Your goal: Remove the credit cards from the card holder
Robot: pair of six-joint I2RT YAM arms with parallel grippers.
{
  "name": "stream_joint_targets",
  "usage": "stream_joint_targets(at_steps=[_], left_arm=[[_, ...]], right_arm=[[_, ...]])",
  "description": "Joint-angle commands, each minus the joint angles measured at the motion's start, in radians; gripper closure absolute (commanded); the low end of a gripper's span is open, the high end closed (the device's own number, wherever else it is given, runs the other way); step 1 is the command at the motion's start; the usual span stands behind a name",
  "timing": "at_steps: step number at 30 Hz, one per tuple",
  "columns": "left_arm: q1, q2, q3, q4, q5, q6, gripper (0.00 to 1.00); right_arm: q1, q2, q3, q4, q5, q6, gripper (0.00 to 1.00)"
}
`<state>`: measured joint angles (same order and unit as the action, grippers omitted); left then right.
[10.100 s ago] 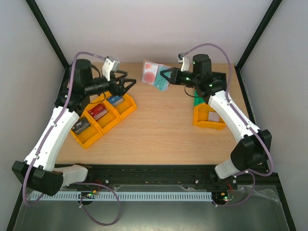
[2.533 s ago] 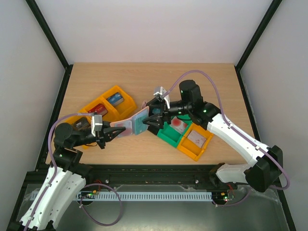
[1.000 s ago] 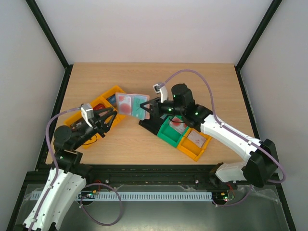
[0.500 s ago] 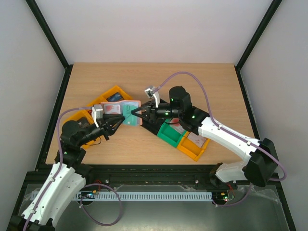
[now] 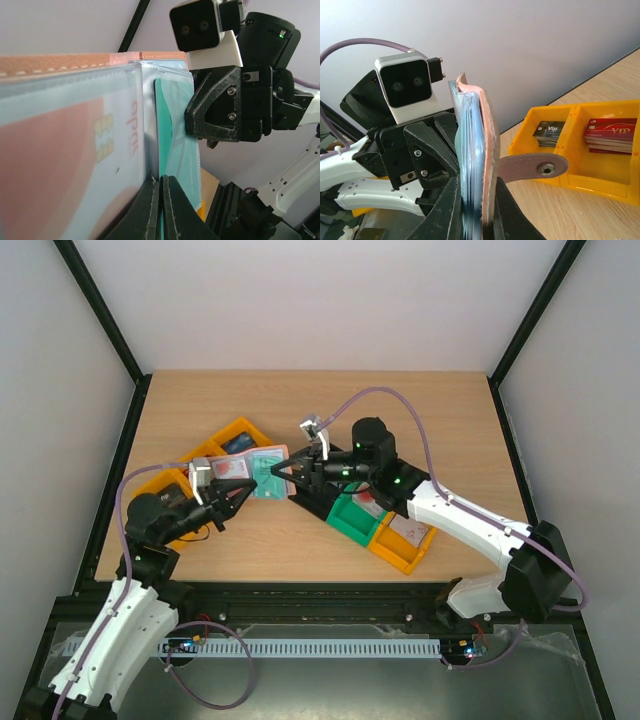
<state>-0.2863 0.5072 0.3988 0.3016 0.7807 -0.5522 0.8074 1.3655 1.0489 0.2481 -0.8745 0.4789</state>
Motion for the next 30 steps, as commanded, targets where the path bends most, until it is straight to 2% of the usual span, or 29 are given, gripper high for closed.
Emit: stream_joint_targets(at_steps=[1,2,6,8,19,21,28,30], left_arm=[[-0.03,-0.008,0.008,0.073,0.188,-0.017,0.98],[-0.029,-0.012,0.011,0.073,0.187,-0.02,0.98],[-0.024,-0.03,0.012,0.076,0.157,-0.026,0.98],[-0.017,-0.036,0.01,0.078,0.128,-0.04,0.98],[0.003,-0.053,-0.016,0.12,0.102,-0.081,0.98],[0.004,-0.053,-0.019,0.122,0.104,-0.083,0.98],[0.006,-0.056,-0.009,0.093,0.116,-0.063,0.98],[0.009,-0.062,-0.005,0.075,0.119,-0.05,0.98]], right_arm=[[0.029,0.005,-0.007,0.126,-0.038,-0.028,0.98],[0.028,0.001,-0.013,0.113,-0.036,-0.042,0.98],[0.023,-0.012,-0.02,0.025,-0.064,-0.095,0.8],[0.021,-0.024,-0.027,-0.009,-0.077,-0.122,0.75],[-0.032,-0.128,-0.113,-0.032,-0.126,-0.148,0.64],[-0.035,-0.128,-0.115,-0.038,-0.139,-0.148,0.68],[-0.07,-0.138,-0.117,-0.071,-0.157,-0.169,0.97],[-0.094,-0.151,-0.123,-0.088,-0.161,-0.173,0.98]])
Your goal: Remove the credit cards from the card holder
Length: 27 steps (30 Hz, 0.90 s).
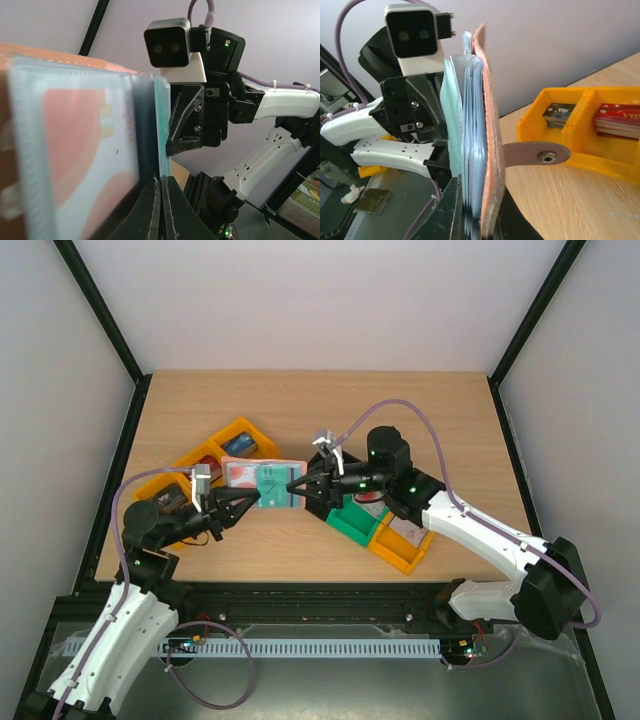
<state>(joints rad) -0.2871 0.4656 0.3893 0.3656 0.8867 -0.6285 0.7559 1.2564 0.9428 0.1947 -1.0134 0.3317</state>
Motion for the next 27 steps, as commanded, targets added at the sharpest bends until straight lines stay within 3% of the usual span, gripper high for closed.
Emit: stream_joint_targets(at_steps=[1,10,14,17,22,27], left_arm=[[0.012,-0.024,0.005,0.004,0.012,0.03,0.98],[0.015,-0.027,0.004,-0.083,-0.033,0.104,0.98],[0.015,-0.008,0.029,-0.232,-0.218,0.194,0.98],[0.015,0.046,0.039,-0.277,-0.347,0.148,0.98],[-0.079,0.201,0.041,-0.108,-0.2,0.088,0.98],[-0.142,0.347,0.104,-0.209,-0.278,0.176,0.98]], right_arm=[[-0.054,-0.049,-0.018,-0.049,-0.024,-0.035,0.98],[-0.116,-0.11,-0.035,-0.138,0.024,-0.068,0.98],[-0.233,-0.157,-0.07,-0.12,0.15,0.049,0.98],[-0.348,-0.187,-0.109,-0.058,0.232,0.218,0.98],[-0.395,-0.216,-0.092,-0.125,0.356,0.242,0.98],[-0.412,-0.232,-0.064,-0.264,0.422,0.168,0.98]])
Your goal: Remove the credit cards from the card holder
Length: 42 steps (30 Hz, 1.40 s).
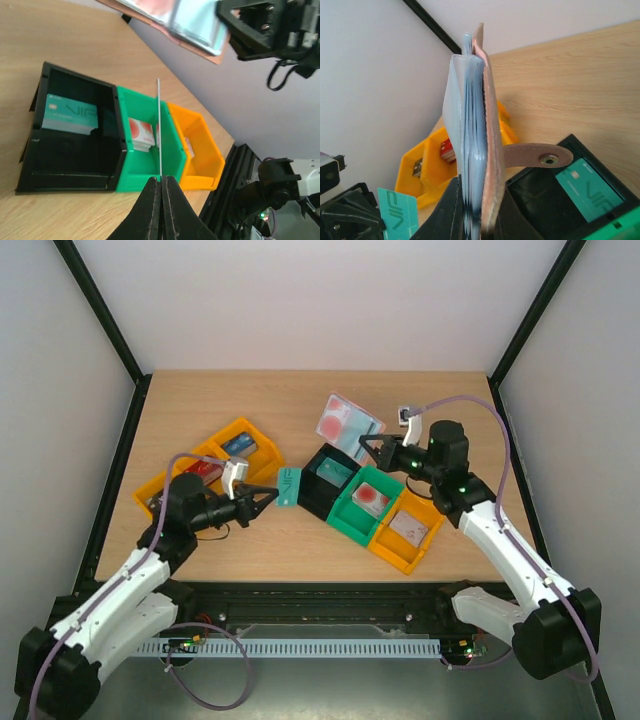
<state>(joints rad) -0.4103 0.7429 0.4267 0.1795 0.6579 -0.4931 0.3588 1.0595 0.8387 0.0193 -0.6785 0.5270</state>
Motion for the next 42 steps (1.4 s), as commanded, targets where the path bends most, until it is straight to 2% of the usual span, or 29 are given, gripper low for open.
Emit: stream_joint_targets(at_steps=[1,3,5,7,10,14,16,18,21,24,29,33,38,42], left_arm=[[-0.02,0.098,0.076,-0.022,-0.083,0.005,0.98],[-0.029,0.155,0.09,0.019,-0.136,-0.087,0.98],[-0.053,0.213,0.092,0.103,-0.107,-0.15,0.98],[-0.104,0.254,0.113,0.141,-0.066,-0.091,0.98],[-0.144,0.286,0.156,0.083,0.011,0.168,0.98],[-0.149,0.324,0.252,-0.152,0.015,0.601,0.98],[-0.148,0.315,0.296,-0.262,-0.009,0.761,0.98],[-0.129,0.288,0.337,-0.34,0.011,0.796,0.98],[-0.073,0.21,0.357,-0.36,0.115,0.694,0.98],[-0.045,0.091,0.348,-0.265,0.153,0.501,0.98],[-0.026,-0.089,0.291,-0.116,0.145,0.202,0.98],[0.052,-0.161,0.238,-0.045,0.112,0.015,0.98],[0.128,-0.231,0.18,0.007,0.082,-0.111,0.98],[0.153,-0.287,0.148,-0.012,0.028,-0.149,0.98]], right_arm=[[-0.021,-0.042,0.04,-0.104,0.097,-0.029,0.98],[-0.026,-0.058,0.028,-0.105,0.12,-0.01,0.98],[-0.027,-0.064,0.027,-0.114,0.122,-0.009,0.98],[-0.029,-0.065,0.042,-0.154,0.118,-0.043,0.98],[-0.028,-0.074,0.071,-0.234,0.123,-0.12,0.98],[-0.03,-0.095,0.11,-0.326,0.13,-0.182,0.98],[-0.029,-0.105,0.109,-0.326,0.003,-0.218,0.98],[-0.03,-0.097,0.105,-0.335,-0.139,-0.242,0.98],[-0.028,-0.068,0.083,-0.372,-0.195,-0.244,0.98],[0.011,-0.038,0.035,-0.342,-0.189,-0.196,0.98],[0.256,0.035,-0.029,-0.143,-0.086,-0.067,0.98],[0.42,0.201,-0.06,0.082,-0.07,0.068,0.98],[0.603,0.484,0.046,0.147,-0.073,0.076,0.98],[0.628,0.642,0.063,0.263,-0.119,0.14,0.98]])
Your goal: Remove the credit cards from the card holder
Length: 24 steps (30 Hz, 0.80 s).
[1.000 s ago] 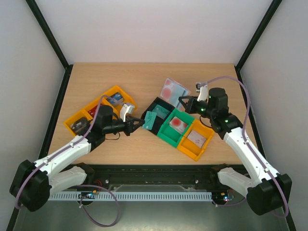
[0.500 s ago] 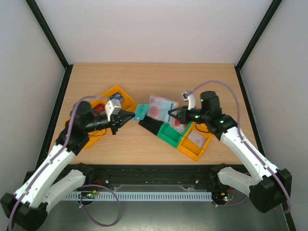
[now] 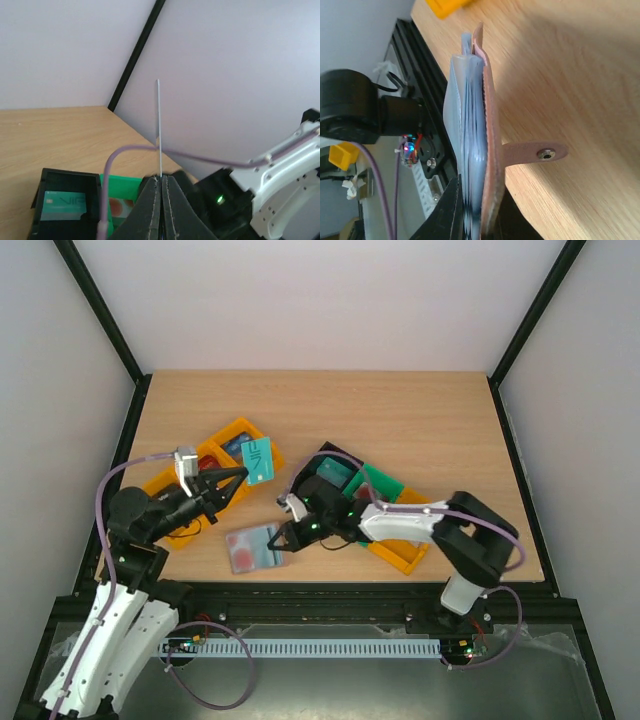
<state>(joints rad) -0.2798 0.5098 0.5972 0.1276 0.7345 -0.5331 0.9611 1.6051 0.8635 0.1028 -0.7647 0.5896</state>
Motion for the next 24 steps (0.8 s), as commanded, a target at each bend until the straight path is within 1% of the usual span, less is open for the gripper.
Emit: stream_joint_targets(at_steps=[1,3,4,6,8,9,11,12,13,16,18,20,22,23,24], left_arm=[[0.03,-0.063,-0.028,0.042,-0.059,-0.125,0.98],[0.042,-0.074,-0.037,0.051,-0.065,-0.145,0.98],[0.046,-0.075,-0.04,0.056,-0.062,-0.149,0.98],[0.048,-0.082,-0.047,0.064,-0.058,-0.156,0.98],[0.049,-0.087,-0.059,0.073,-0.068,-0.172,0.98],[0.05,-0.089,-0.065,0.078,-0.079,-0.186,0.98],[0.058,-0.088,-0.077,0.096,-0.092,-0.213,0.98],[0.061,-0.087,-0.082,0.11,-0.091,-0.222,0.98],[0.063,-0.084,-0.087,0.127,-0.088,-0.229,0.98],[0.065,-0.075,-0.105,0.185,-0.083,-0.265,0.98],[0.066,-0.07,-0.121,0.228,-0.08,-0.296,0.98],[0.067,-0.063,-0.127,0.272,-0.077,-0.323,0.98],[0.067,-0.054,-0.132,0.321,-0.066,-0.351,0.98],[0.067,-0.047,-0.134,0.346,-0.061,-0.366,0.98],[0.068,-0.042,-0.133,0.365,-0.058,-0.377,0.98]], right_arm=[[0.026,0.12,0.045,0.192,-0.023,0.086,0.98],[0.026,0.162,0.071,0.175,0.001,0.079,0.97],[0.025,0.174,0.086,0.152,0.012,0.07,0.9],[0.027,0.174,0.112,0.099,0.038,0.036,0.74],[0.024,0.149,0.135,0.008,0.098,-0.019,0.56],[0.022,0.128,0.146,-0.04,0.129,-0.044,0.48],[0.013,0.076,0.166,-0.124,0.189,-0.088,0.37],[0.007,0.041,0.172,-0.159,0.219,-0.109,0.32],[0.0,0.005,0.18,-0.192,0.248,-0.131,0.3],[-0.012,-0.132,0.195,-0.238,0.321,-0.196,0.25],[-0.016,-0.236,0.175,-0.191,0.323,-0.223,0.21],[-0.016,-0.342,0.119,-0.047,0.286,-0.208,0.17],[-0.016,-0.42,0.031,0.188,0.265,-0.126,0.16],[-0.016,-0.437,-0.006,0.323,0.269,-0.063,0.17],[-0.016,-0.44,-0.033,0.433,0.287,0.006,0.22]])
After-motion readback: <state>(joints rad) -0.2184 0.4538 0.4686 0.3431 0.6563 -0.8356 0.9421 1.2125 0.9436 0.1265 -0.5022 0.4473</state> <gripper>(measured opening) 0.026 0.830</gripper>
